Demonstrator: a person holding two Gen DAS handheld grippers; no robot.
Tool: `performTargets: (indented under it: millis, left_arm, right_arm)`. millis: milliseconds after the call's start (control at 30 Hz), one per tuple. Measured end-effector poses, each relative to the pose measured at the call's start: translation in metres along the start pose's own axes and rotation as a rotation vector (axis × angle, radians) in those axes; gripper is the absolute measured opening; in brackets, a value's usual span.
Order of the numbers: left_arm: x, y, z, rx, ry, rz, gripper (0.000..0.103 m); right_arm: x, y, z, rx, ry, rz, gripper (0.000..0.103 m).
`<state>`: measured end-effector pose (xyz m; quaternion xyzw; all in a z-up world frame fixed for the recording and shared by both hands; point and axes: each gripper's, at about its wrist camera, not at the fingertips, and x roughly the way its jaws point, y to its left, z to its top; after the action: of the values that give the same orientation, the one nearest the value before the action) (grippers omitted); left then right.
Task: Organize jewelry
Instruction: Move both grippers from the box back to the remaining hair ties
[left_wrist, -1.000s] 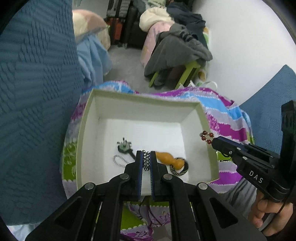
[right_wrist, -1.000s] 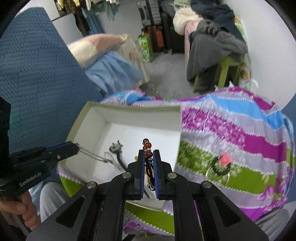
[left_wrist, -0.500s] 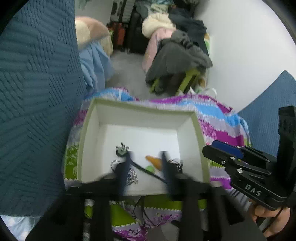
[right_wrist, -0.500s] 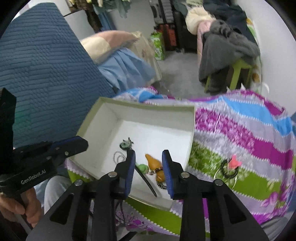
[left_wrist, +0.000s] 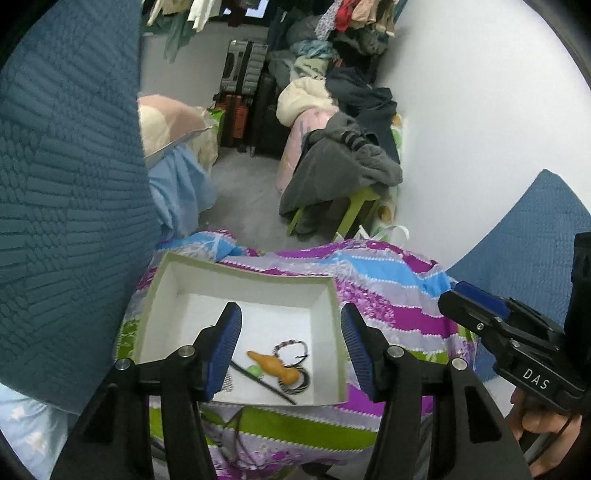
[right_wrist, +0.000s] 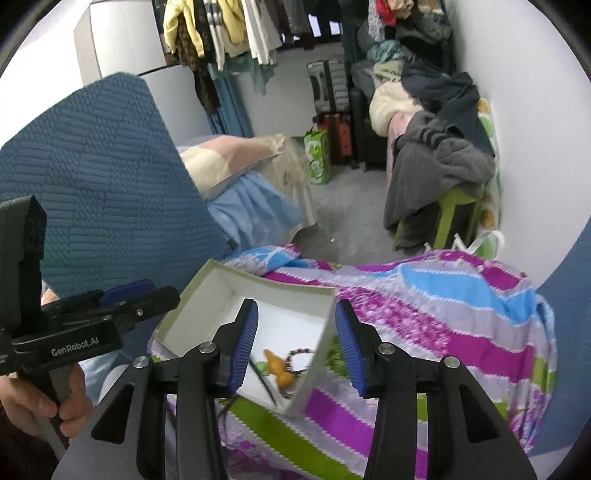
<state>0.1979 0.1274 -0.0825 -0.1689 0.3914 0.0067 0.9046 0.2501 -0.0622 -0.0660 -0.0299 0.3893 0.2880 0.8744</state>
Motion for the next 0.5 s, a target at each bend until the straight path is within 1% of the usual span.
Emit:
performTargets:
  millis: [100,200,333,433,467,500]
  left_arm:
    - [0.006,-0.023,-0.004,0.015,0.003,-0.031,0.056]
    - [0.016,-0.044,-0.008,0.023,0.009,-0.055,0.054]
    - [0.039,-0.070,-0.017,0.019,0.052,-0.112,0.054]
    - [0.057,-0.086,-0.026,0.028,0.088,-0.134,0.053]
    - [0.063,-0.091,-0.029,0.031,0.104,-0.145,0.046]
    - [0.070,-0.096,-0.033,0.033,0.121,-0.152,0.043]
  right_arm:
    - [-0.011,-0.018,-0.003,-0.003,-0.020,-0.019,0.041]
    - [-0.017,-0.041,-0.007,0.013,-0.016,-0.038,0.041]
    - [-0.020,-0.079,-0.018,0.038,0.005,-0.075,0.041]
    - [-0.017,-0.102,-0.029,0.051,0.032,-0.083,0.041]
    - [-0.015,-0.110,-0.033,0.051,0.045,-0.084,0.041]
    - [-0.013,-0.116,-0.037,0.051,0.054,-0.083,0.039]
